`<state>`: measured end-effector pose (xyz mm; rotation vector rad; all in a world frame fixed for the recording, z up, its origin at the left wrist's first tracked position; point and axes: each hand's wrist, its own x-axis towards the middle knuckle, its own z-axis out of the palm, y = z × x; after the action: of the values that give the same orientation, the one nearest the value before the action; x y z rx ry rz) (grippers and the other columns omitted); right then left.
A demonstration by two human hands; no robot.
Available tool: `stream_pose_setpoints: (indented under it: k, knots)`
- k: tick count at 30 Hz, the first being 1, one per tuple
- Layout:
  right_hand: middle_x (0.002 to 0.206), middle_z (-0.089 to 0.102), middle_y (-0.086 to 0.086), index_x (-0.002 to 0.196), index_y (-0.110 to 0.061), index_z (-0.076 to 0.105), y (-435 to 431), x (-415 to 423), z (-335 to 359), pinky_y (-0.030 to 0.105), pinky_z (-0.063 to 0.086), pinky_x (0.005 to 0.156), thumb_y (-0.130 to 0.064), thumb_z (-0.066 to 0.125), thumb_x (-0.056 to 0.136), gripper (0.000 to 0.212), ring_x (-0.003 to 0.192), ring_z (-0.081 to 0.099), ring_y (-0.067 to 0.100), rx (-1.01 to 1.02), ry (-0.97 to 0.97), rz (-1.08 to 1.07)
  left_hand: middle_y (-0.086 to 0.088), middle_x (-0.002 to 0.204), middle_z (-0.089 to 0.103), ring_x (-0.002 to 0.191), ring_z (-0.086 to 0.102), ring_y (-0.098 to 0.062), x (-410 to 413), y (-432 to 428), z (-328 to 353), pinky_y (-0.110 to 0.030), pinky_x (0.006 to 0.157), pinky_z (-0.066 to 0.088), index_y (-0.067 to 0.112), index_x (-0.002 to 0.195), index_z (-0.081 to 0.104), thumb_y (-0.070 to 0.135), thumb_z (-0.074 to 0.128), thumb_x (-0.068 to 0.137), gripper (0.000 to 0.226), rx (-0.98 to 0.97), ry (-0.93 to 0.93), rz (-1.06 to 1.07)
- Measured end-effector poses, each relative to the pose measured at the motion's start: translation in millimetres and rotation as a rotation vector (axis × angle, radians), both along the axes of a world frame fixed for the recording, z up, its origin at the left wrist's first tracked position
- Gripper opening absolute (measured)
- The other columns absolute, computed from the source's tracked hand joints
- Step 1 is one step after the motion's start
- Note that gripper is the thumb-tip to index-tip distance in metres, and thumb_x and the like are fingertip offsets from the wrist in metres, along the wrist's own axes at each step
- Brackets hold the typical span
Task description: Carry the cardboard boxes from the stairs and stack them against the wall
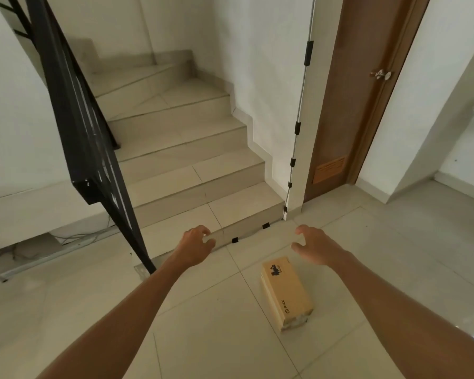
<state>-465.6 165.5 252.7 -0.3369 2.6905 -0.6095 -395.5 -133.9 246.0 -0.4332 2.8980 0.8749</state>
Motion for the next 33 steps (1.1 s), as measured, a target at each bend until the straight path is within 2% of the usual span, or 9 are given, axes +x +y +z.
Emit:
stream_pose_setpoints:
  k: [5,10,13,16,19,27,33]
  knots:
    - [0.137,0.047,0.006,0.140,-0.016,0.038,5,-73,-35,0.033,0.045,0.091,-0.037,0.051,0.096,0.051,0.114,0.054,0.020,0.029,-0.058,0.043,-0.009,0.132,0.054,0.120,0.050,-0.025,-58,15,-26,-0.035,0.098,0.042,0.010,0.130,0.051,0.028,0.054,0.095,0.039,0.037,-0.051,0.051]
    - [0.126,0.056,0.008,0.139,-0.014,0.040,18,-146,-84,0.032,0.047,0.084,-0.040,0.052,0.096,0.052,0.101,0.059,0.019,0.003,-0.178,0.082,-0.011,0.132,0.051,0.116,0.052,-0.024,-122,36,-55,-0.026,0.089,0.039,0.008,0.126,0.055,0.022,0.057,0.094,0.035,0.040,-0.108,0.146]
    - [0.134,0.053,0.005,0.139,-0.012,0.041,33,-178,-130,0.031,0.047,0.094,-0.040,0.050,0.097,0.052,0.111,0.057,0.017,-0.041,-0.266,0.048,-0.009,0.132,0.051,0.122,0.048,-0.024,-162,52,-93,-0.030,0.100,0.037,0.009,0.123,0.056,0.024,0.058,0.093,0.033,0.021,-0.152,0.120]
    - [0.138,0.051,0.005,0.138,-0.009,0.042,56,-193,-201,0.027,0.045,0.098,-0.038,0.050,0.097,0.050,0.122,0.053,0.018,-0.093,-0.400,-0.126,-0.005,0.132,0.052,0.118,0.051,-0.021,-197,67,-159,-0.030,0.100,0.040,0.014,0.120,0.057,0.027,0.059,0.092,0.031,0.030,-0.279,0.054]
    - [0.137,0.053,0.007,0.134,-0.008,0.046,78,-199,-289,0.028,0.045,0.097,-0.035,0.052,0.097,0.046,0.121,0.054,0.020,-0.072,-0.516,-0.278,-0.003,0.130,0.052,0.116,0.053,-0.020,-228,80,-236,-0.029,0.099,0.041,0.017,0.120,0.057,0.032,0.058,0.092,0.031,0.030,-0.411,-0.063]
    - [0.134,0.055,0.012,0.133,-0.007,0.046,72,-233,-510,0.035,0.048,0.094,-0.040,0.051,0.096,0.050,0.118,0.056,0.029,-0.095,-0.546,-0.578,-0.010,0.132,0.055,0.120,0.051,-0.025,-342,112,-449,-0.029,0.100,0.037,0.008,0.125,0.056,0.031,0.055,0.095,0.038,0.081,-0.444,-0.184]
    - [0.138,0.042,0.022,0.139,-0.002,0.036,71,-208,-618,0.043,0.046,0.093,-0.055,0.039,0.096,0.069,0.118,0.053,0.037,-0.004,-0.607,-0.934,-0.008,0.137,0.047,0.123,0.049,-0.025,-382,131,-576,-0.028,0.088,0.039,0.009,0.132,0.049,0.036,0.058,0.091,0.050,0.123,-0.499,-0.150]
